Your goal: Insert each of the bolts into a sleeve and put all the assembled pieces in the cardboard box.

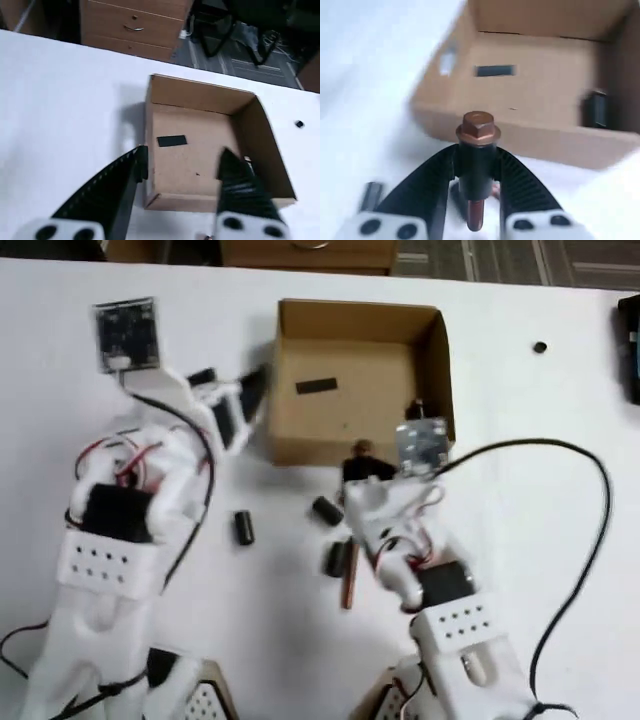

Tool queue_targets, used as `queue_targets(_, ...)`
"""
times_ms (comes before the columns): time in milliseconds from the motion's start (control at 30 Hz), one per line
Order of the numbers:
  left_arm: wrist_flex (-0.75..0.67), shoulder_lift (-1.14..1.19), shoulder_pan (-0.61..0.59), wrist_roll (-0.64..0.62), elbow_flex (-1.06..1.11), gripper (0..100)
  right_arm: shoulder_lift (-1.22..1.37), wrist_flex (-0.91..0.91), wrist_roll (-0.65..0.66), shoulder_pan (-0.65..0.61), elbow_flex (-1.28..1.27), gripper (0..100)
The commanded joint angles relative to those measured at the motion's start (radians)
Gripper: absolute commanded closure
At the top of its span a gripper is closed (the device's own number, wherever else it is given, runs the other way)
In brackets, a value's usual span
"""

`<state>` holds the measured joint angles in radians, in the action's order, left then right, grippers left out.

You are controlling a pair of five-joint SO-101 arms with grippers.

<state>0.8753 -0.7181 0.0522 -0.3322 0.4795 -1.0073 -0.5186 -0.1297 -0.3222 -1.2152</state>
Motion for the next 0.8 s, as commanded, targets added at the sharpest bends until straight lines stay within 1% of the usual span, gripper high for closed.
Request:
queue_targets(0,0.029,-0.021,-0.028,0.044,0.021,97,-0.016,-0.076,0.002,0.094,0.143,97.9)
queue_targets(33,0.048,-0.021,-0.028,0.054,0.041,96,-0.015,-0.102,0.002,0.108,0.178,97.9)
queue_targets(67,0.063,-0.02,-0.026,0.06,0.061,98,-0.01,-0.127,0.003,0.117,0.209,97.9)
queue_targets(133,0.078,-0.02,-0.026,0.063,0.113,98,0.028,-0.17,0.034,0.122,0.27,97.9)
queue_targets(233,0.08,-0.02,-0.026,0.063,0.217,98,0.154,-0.209,0.052,0.145,0.384,97.9)
queue_targets(433,0.074,-0.02,-0.026,0.064,0.4,98,0.539,-0.328,0.054,0.165,0.763,97.9)
queue_targets(600,0.074,-0.02,-0.032,0.064,0.483,98,0.878,-0.453,0.057,0.166,1.106,97.9)
queue_targets(767,0.074,-0.02,-0.028,0.063,0.552,98,1.181,-0.536,0.058,0.17,1.412,97.9)
